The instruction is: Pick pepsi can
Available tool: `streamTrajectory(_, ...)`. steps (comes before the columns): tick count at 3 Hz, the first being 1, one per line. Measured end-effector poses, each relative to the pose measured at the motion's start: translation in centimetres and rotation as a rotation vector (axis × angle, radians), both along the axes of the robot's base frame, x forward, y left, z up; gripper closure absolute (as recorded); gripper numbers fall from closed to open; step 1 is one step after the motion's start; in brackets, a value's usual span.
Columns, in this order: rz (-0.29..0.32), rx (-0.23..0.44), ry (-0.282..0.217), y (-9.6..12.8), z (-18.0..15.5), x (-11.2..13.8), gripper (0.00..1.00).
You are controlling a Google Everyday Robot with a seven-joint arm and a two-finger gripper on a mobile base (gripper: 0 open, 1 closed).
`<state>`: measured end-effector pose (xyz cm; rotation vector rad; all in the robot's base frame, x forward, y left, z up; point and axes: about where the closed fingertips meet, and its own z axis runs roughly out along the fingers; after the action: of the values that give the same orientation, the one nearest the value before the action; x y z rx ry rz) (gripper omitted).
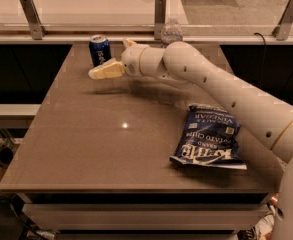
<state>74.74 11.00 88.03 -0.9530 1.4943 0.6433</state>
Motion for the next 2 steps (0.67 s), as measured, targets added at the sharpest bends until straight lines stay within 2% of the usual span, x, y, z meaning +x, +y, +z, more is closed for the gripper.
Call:
streamTrajectory(1,0.01,0.043,-0.012,1.2,-0.2,1.1,0.0)
streamTrajectory(2,0.022,0.08,-0.027,2.3,-0.1,1.8,0.18)
